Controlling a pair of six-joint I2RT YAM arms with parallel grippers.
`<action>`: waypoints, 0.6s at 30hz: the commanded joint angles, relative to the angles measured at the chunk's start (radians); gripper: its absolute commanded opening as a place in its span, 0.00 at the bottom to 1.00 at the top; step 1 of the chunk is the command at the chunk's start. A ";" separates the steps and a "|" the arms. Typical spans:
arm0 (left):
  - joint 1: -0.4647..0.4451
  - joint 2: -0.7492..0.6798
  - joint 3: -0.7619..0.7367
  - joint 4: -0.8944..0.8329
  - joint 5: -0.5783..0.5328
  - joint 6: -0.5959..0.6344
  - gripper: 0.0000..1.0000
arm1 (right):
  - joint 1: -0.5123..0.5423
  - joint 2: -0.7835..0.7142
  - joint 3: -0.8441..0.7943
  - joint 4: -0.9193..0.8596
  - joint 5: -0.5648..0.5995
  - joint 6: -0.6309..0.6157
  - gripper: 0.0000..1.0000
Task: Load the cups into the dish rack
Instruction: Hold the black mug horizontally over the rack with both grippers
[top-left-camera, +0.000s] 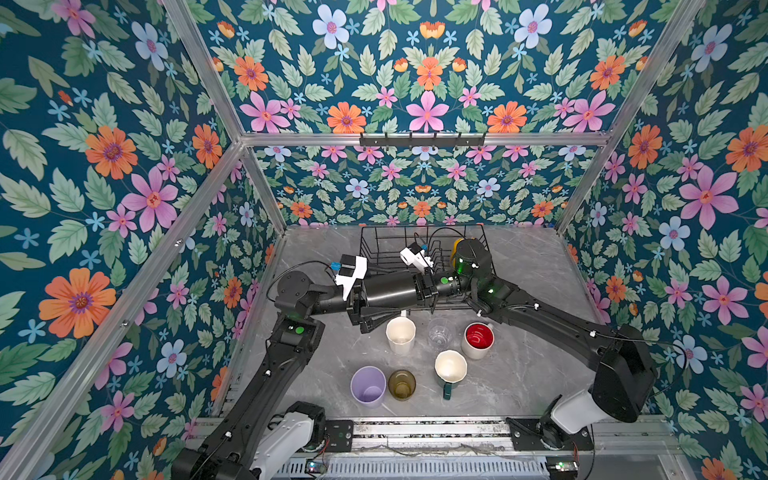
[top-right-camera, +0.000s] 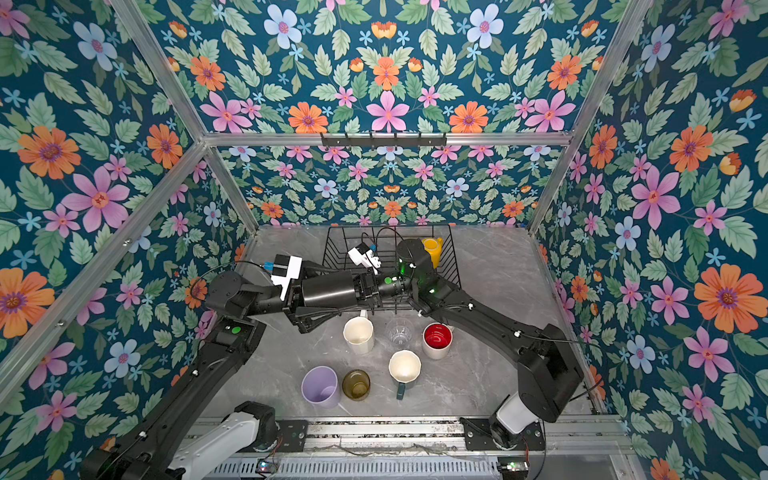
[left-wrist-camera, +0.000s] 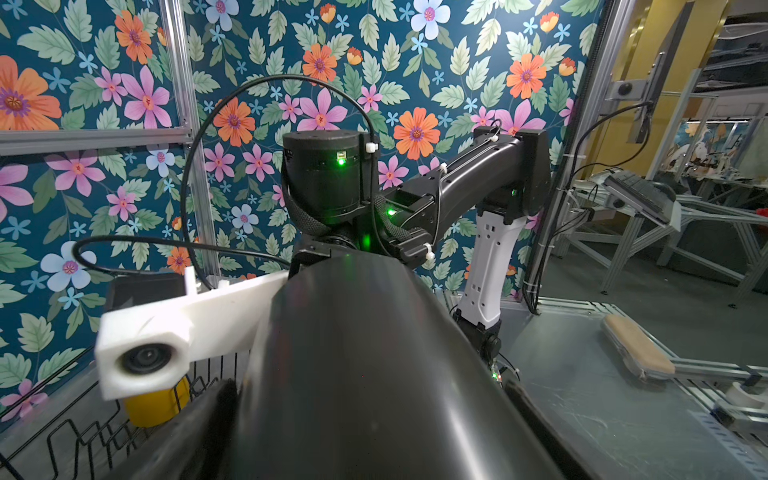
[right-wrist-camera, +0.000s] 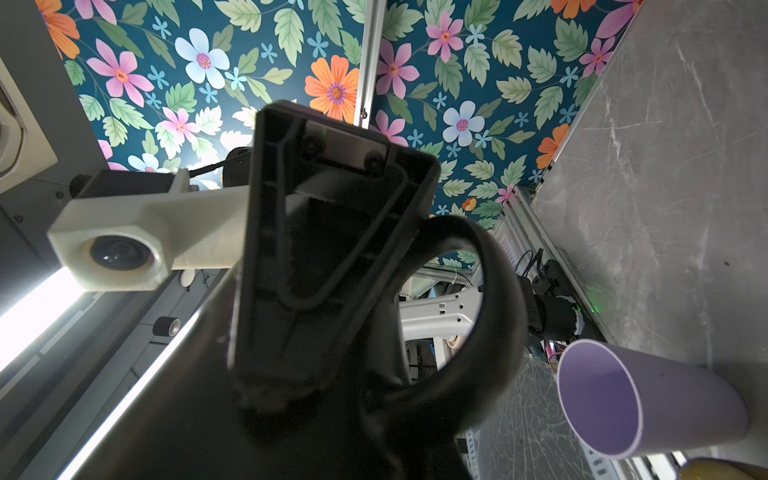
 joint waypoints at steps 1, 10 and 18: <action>-0.003 -0.001 -0.008 -0.113 -0.077 0.017 1.00 | -0.001 -0.034 -0.003 0.184 -0.068 -0.051 0.00; -0.003 0.015 0.000 -0.114 -0.074 0.025 1.00 | -0.017 -0.088 -0.026 0.132 -0.076 -0.091 0.00; -0.002 0.005 -0.005 -0.110 -0.084 0.030 1.00 | -0.055 -0.101 -0.056 0.138 -0.073 -0.081 0.00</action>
